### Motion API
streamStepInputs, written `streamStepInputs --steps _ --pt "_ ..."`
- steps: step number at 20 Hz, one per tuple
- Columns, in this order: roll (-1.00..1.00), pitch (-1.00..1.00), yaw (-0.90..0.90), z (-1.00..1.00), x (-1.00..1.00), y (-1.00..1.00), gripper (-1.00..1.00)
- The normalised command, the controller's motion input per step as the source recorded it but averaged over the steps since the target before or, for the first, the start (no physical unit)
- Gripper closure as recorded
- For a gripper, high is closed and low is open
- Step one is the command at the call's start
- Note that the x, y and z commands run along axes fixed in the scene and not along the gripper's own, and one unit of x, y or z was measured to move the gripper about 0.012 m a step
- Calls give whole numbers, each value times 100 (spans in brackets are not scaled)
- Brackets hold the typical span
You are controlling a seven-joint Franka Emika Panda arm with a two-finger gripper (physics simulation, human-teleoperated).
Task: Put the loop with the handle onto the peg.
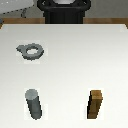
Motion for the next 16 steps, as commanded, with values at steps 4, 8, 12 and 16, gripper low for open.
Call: streamStepInputs --steps 4,8,12,16 --pt "0 0 98 0 0 0 -100" --pt "0 0 92 0 0 0 -100" --pt "0 0 8 -75 0 0 -100" --pt "0 0 0 -50 -25 0 -100"
